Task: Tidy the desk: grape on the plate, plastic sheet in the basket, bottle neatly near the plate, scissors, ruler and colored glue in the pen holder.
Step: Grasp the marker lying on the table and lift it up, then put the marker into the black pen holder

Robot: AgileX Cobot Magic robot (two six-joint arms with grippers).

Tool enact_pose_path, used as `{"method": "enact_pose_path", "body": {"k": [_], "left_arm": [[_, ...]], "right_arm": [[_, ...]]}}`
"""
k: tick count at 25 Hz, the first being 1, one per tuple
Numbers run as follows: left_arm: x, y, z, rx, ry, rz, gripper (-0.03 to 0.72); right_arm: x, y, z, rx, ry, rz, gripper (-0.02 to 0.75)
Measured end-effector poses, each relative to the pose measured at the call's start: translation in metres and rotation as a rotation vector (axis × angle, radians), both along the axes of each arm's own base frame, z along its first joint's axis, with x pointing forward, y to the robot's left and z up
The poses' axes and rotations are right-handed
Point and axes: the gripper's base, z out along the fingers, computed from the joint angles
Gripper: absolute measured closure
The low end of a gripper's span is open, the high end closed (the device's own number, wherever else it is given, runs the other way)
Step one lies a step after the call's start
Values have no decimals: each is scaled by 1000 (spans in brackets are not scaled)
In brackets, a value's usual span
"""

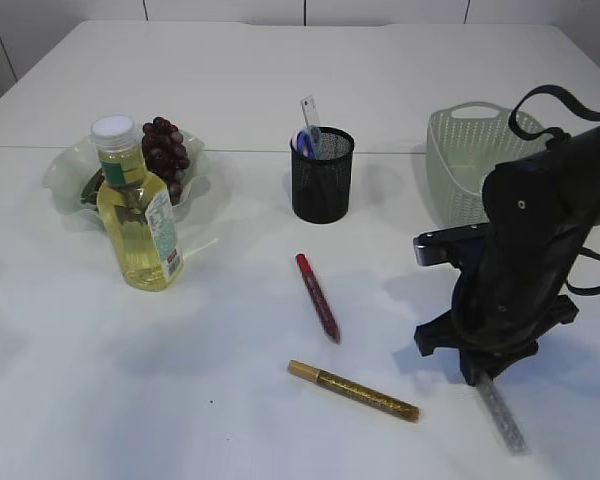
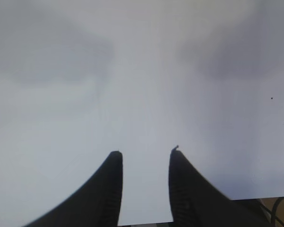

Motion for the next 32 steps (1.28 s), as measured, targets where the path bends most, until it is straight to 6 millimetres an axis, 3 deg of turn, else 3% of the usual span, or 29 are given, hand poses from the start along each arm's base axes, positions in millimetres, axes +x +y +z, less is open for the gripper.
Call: {"method": "enact_pose_path", "body": {"k": [5,10,15,25,29,32], "left_arm": [[0,0,0,0,0,0,442],[0,0,0,0,0,0,442],[0,0,0,0,-4,0,442],[2,0,1,-1,-19,2,442],[2,0,1,-6,-19,3,442],[2,0,1,-6,-19,4,442]], "right_arm": [[0,0,0,1,-2,0,643],[0,1,8,19,-20,38,666],[14,10,55,150,-145,102,668],[74,6,160,667,-491,124,668],[97,3,177,797,-622,164,669],[116,8,174,879,-697,198,669]]}}
